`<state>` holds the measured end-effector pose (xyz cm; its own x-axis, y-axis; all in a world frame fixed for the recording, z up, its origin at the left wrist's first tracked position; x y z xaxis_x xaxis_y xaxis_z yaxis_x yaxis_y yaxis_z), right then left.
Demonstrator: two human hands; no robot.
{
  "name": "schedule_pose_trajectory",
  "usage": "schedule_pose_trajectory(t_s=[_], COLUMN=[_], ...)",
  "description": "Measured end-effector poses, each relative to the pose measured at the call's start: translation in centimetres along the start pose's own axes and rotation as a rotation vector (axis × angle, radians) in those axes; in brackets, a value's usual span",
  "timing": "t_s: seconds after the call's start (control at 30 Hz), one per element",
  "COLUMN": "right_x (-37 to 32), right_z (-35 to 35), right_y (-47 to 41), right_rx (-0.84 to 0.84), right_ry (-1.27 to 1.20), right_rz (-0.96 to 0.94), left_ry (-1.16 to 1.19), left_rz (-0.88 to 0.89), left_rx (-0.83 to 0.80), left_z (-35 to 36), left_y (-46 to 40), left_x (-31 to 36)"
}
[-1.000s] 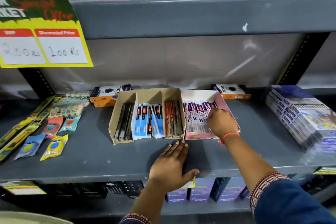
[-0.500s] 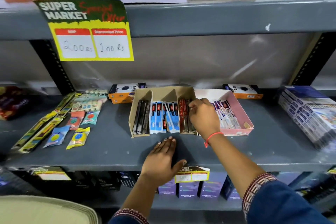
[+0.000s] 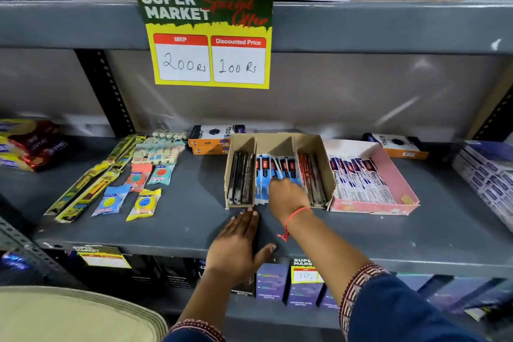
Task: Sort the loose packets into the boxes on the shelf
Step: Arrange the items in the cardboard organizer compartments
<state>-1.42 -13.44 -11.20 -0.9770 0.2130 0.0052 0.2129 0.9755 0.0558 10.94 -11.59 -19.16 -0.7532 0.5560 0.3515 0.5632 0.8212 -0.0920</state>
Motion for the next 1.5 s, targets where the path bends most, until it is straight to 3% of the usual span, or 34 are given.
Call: schedule_pose_trajectory(t_s=[0.23,0.93,1.27,1.5], right_x=[0.2,1.6,2.1,2.1], right_z=[1.6,3.9,4.0,4.2], right_y=[-1.5,1.2,-0.2,-0.1], right_rx=[-0.106,-0.025,0.005,0.073], right_ry=[0.025,-0.257,-0.241,-0.2], right_rz=[0.079,0.213,0.265,0.187], left_ry=[0.006,-0.085,-0.117,-0.085], left_rz=[0.026,0.019,0.049,-0.032], left_rx=[0.029,0.023,0.081,-0.044], left_z=[-0.2,0.5,0.3,0.5], left_y=[0.0,-0.2,-0.4,-0.3], left_x=[-0.2,-0.4,-0.3,-0.4])
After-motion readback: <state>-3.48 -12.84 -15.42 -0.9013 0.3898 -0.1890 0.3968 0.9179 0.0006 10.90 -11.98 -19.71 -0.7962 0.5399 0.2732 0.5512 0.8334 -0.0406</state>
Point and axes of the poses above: each hand's wrist, its own y-axis away from the middle knuckle, its own z-axis out of the palm, x = y × z, the point moved 3 cm from there along -y, towards the middle knuckle, and after that the axes turned 7 degrees about y, right-handed, at the moved point
